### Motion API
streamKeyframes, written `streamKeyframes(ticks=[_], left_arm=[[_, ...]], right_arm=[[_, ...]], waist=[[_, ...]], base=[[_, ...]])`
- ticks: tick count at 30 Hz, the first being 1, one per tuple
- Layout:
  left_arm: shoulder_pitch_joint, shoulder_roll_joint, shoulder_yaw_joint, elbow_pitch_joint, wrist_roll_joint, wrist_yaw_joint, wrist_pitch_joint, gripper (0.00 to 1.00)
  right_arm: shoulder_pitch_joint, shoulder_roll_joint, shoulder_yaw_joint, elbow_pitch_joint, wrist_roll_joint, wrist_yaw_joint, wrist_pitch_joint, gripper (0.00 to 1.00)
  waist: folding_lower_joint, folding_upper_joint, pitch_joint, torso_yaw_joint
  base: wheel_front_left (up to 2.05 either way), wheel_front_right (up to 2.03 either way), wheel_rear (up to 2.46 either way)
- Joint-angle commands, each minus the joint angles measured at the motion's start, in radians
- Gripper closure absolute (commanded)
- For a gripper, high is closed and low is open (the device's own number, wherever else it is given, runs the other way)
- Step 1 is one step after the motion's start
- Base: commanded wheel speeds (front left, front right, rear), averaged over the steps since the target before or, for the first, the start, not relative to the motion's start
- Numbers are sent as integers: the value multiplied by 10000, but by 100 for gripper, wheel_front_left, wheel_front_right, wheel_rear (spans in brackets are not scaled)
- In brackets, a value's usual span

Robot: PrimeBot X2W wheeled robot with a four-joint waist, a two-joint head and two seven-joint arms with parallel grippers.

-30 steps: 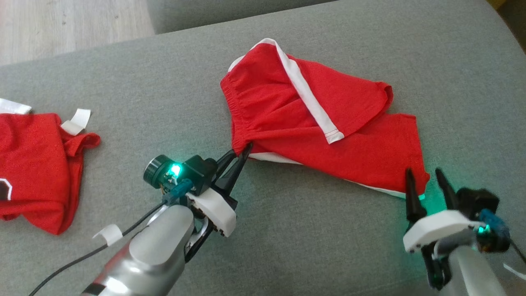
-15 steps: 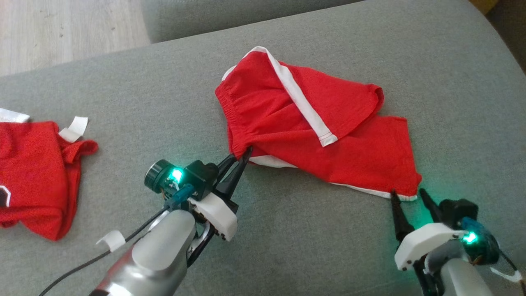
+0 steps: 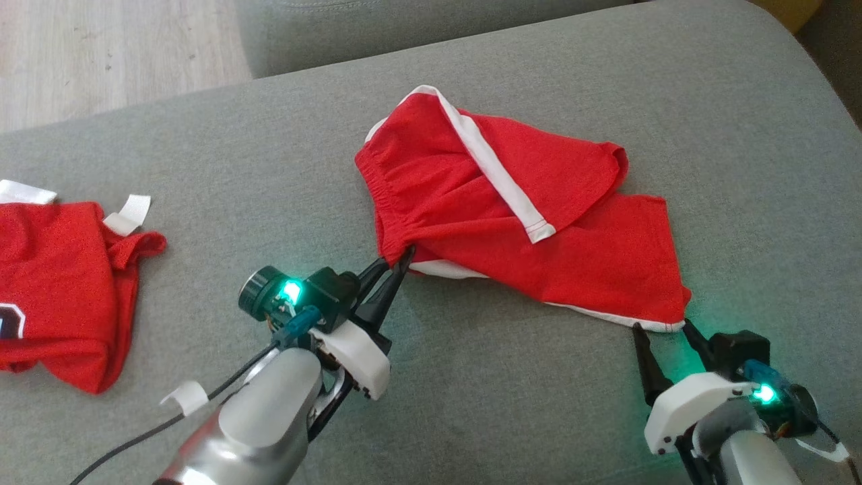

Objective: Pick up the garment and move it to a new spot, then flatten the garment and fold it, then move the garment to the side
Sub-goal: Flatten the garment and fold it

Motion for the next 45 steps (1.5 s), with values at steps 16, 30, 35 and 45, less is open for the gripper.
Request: streamKeyframes(ticks=[16,30,35,45], left_arm=[[-193,45,496,44,137,-119,-95,100],[-271,375,523,578,81,-136,-95,100],[-748,875,315,441,14,-143,168,100],[-559,1238,240,198,-544,-146,483,100]], right_arm=[[-90,-33,-255,-503,-461,39,-222,100],[-335,-33,-19,-1524,143,39,-706,100],[-700,-33,14,-2303,436,39,-635,100],[-447,-33,-6,-2293,631,39,-834,100]], waist=[[0,0,-2,-8],[0,0,-438,60],[0,0,-826,247],[0,0,-872,290]], base=[[0,0,0],[0,0,0],[0,0,0],[0,0,0]])
